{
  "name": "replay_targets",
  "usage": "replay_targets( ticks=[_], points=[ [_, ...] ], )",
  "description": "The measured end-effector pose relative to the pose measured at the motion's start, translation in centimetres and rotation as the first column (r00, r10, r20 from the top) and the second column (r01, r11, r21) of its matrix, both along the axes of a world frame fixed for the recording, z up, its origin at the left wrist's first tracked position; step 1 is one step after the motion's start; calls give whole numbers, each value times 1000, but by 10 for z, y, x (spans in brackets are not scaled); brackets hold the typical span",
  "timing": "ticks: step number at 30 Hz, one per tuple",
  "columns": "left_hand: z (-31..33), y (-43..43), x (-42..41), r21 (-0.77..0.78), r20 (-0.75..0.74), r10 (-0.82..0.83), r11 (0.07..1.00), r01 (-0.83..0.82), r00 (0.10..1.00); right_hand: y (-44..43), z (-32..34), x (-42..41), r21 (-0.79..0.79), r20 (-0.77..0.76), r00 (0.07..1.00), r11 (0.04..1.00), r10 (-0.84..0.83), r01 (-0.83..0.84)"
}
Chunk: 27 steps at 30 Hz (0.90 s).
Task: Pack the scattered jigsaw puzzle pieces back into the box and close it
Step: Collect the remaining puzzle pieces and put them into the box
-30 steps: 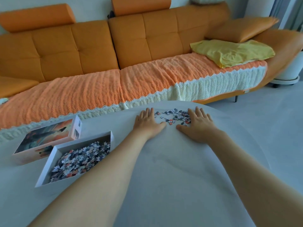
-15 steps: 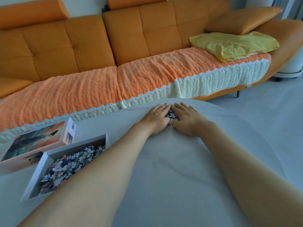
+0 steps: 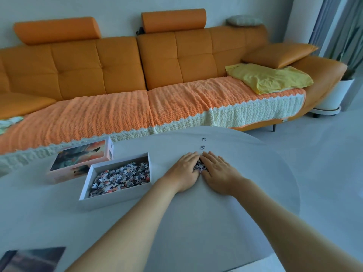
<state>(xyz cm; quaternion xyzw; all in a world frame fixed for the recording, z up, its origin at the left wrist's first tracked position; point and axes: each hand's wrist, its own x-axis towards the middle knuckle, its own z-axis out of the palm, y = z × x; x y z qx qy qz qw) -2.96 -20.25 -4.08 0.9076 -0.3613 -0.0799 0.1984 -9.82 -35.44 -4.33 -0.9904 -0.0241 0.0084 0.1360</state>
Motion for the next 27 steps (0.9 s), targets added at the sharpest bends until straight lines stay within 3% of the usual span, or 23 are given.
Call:
replay_targets(
  ticks=[5,14,18,20,23,25,27],
  points=[
    [1,42,-53,-7,32,18,1000,-18,999,41,5,-41,16,-47,998,999,39,-38],
    [18,135,-114,-231,62,158,963,-139,986,125,6,-78,67,-25,980,979,196,-194],
    [18,163,-115,-332,143,238,926,-180,961,141,21,-79,295,-56,972,934,229,-203],
    [19,172,-111,-389,268,259,910,-142,928,140,26,-75,411,-76,982,903,172,-126],
    [19,177,-94,-347,507,314,927,-144,803,132,28,-64,559,-68,993,828,99,-45],
    [20,175,-83,-264,477,330,938,-226,815,126,29,-56,590,-57,996,807,71,-24],
    [19,168,-75,-210,346,295,950,-233,891,120,32,-49,566,-48,997,824,53,-16]
  ],
)
